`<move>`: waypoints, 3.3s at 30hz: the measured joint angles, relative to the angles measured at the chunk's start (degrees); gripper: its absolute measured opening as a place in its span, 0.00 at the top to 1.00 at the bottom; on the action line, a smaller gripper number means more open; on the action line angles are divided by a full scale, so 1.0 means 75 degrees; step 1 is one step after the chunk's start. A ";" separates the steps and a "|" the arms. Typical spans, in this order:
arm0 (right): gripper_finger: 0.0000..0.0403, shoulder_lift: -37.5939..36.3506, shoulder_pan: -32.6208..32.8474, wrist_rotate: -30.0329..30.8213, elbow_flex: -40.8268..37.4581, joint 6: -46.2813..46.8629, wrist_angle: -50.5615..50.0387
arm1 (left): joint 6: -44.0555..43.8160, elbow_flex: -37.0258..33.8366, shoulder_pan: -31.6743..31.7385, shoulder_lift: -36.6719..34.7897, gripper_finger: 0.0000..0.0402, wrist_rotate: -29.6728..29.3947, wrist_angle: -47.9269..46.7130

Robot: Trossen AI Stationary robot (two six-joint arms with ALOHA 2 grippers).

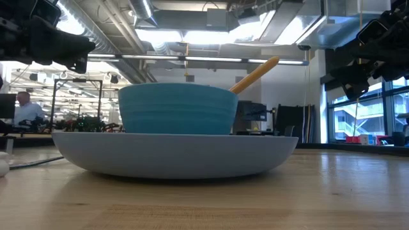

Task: Set table place
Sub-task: Return to Home Position

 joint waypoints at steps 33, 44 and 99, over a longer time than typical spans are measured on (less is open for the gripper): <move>0.40 0.0000 0.0000 0.0000 0.0000 -0.0008 0.0000 | -0.0012 0.0000 0.0000 0.0003 0.96 -0.0020 -0.0003; 0.40 0.0000 -0.0001 0.0000 0.0000 -0.0011 0.0000 | -0.0012 0.0000 0.0003 0.0003 1.00 -0.0020 -0.0003; 0.40 0.0000 0.0000 0.0000 0.0000 -0.0002 0.0000 | -0.0010 0.0000 0.0002 0.0003 0.89 -0.0017 -0.0001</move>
